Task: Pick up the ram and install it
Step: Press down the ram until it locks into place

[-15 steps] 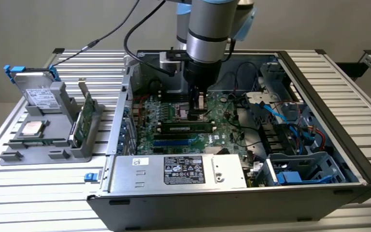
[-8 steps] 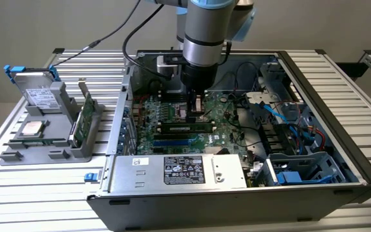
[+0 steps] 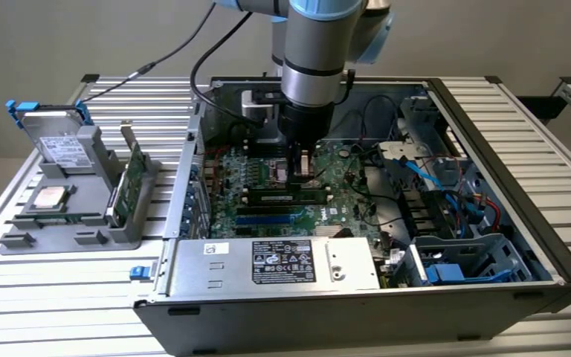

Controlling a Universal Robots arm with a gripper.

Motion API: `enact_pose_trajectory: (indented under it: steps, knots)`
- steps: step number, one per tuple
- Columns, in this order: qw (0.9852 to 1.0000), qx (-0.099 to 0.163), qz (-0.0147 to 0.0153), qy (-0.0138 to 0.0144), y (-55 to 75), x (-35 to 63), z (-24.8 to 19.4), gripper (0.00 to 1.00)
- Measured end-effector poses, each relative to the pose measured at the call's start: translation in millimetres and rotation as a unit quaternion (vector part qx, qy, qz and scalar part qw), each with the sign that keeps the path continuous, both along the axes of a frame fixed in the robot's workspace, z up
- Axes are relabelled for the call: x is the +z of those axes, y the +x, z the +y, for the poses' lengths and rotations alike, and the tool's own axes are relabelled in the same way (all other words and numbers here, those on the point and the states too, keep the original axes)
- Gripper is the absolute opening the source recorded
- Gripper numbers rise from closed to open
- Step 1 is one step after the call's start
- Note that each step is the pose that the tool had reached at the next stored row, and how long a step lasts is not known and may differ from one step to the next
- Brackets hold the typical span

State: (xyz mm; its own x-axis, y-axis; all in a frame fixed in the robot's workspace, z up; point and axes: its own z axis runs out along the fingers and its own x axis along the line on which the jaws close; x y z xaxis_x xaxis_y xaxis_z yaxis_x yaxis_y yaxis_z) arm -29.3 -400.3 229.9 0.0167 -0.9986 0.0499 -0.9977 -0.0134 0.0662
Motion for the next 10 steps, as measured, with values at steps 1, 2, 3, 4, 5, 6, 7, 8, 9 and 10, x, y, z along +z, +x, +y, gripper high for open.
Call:
enact_pose_trajectory:
  steps: [1, 2, 3, 4, 5, 6, 7, 8, 9, 10]
  knots:
    - [1.0000, 0.000, 0.0001, -0.0007, 0.0, -0.9, 0.0, 0.10]
    - [1.0000, 0.000, 0.0002, -0.0016, -0.1, -1.8, -0.1, 0.10]
    - [1.0000, 0.000, 0.0003, -0.0025, -0.1, -2.7, 0.0, 0.10]
    - [1.0000, 0.000, 0.0000, -0.0027, 0.0, -4.1, 0.2, 0.10]
    - [1.0000, 0.000, 0.0002, -0.0036, -0.1, -5.2, 0.3, 0.10]
    - [1.0000, 0.000, 0.0001, -0.0042, -0.1, -5.9, 0.7, 0.10]
    - [1.0000, 0.000, 0.0001, -0.0042, 0.0, -6.0, 0.7, 0.10]
    - [1.0000, 0.000, 0.0000, -0.0042, -0.1, -5.7, 0.7, 0.10]
    - [1.0000, 0.000, -0.0002, -0.0035, 0.0, -4.6, 0.9, 0.10]
    - [1.0000, 0.000, -0.0006, -0.0029, 0.1, -2.5, 1.1, 0.10]
